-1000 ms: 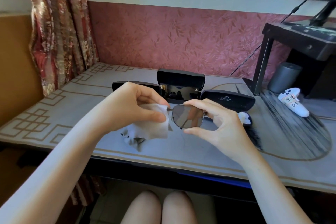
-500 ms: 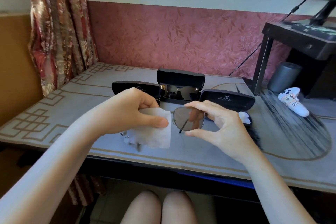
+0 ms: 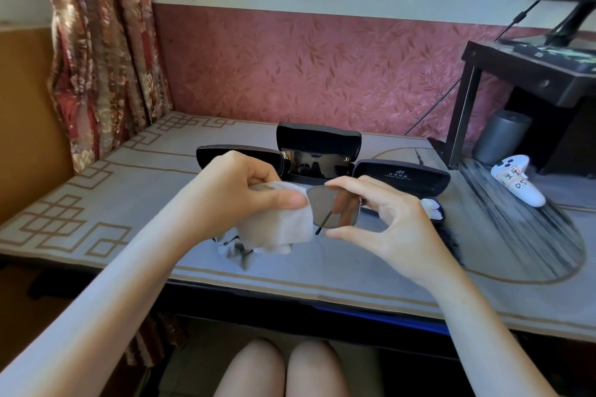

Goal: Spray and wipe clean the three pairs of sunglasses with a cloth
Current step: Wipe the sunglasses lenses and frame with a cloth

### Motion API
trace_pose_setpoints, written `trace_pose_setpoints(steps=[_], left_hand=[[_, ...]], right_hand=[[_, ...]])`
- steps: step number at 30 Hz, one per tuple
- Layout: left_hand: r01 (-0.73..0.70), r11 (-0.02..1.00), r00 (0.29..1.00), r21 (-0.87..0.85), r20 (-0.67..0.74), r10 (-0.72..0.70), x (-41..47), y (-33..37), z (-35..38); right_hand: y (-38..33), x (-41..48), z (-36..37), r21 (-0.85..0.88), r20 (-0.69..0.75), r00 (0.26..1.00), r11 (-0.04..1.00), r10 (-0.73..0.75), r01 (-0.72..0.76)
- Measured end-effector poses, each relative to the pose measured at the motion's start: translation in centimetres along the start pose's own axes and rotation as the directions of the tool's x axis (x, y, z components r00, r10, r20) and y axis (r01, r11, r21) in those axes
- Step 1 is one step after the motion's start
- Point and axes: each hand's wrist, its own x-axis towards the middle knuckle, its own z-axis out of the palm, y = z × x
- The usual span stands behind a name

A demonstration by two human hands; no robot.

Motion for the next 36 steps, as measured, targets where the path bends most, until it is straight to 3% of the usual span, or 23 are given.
trace_pose_setpoints(steps=[6,10,14,19,25,36], left_hand=[[-0.073,0.997,0.997,-0.041,0.032,0.074,-0.3,-0.2,-0.4],[-0.01,0.995,0.995,-0.096,0.096,0.02,-0.3,-0.3,-0.9],[0.026,0.998,0.985,-0.058,0.173,-0.016,-0.5,-0.5,-0.9],[0.021,0.998,0.998,-0.063,0.067,-0.017,-0.2,-0.5,-0.2],[-0.02,0.987,0.999,-0.158,0.032,0.026,-0.6,-0.5,-0.2],[0.043,0.996,0.986,-0.077,0.162,-0.03,-0.6,-0.5,-1.3]], right_hand=[[0.2,-0.1,0.1,-0.047,-0.004,0.999,0.997,0.053,-0.053],[-0.1,-0.2,-0.3,0.03,-0.013,1.0,1.0,-0.003,0.003],[0.0,-0.3,-0.2,0.001,0.005,1.0,1.0,0.005,-0.005],[-0.2,-0.2,0.3,-0.074,-0.008,0.999,0.996,0.04,-0.04],[-0.3,-0.1,0.1,-0.048,-0.006,0.999,0.998,0.033,-0.033],[-0.1,-0.2,-0.2,0.012,0.011,1.0,1.0,-0.001,0.001]])
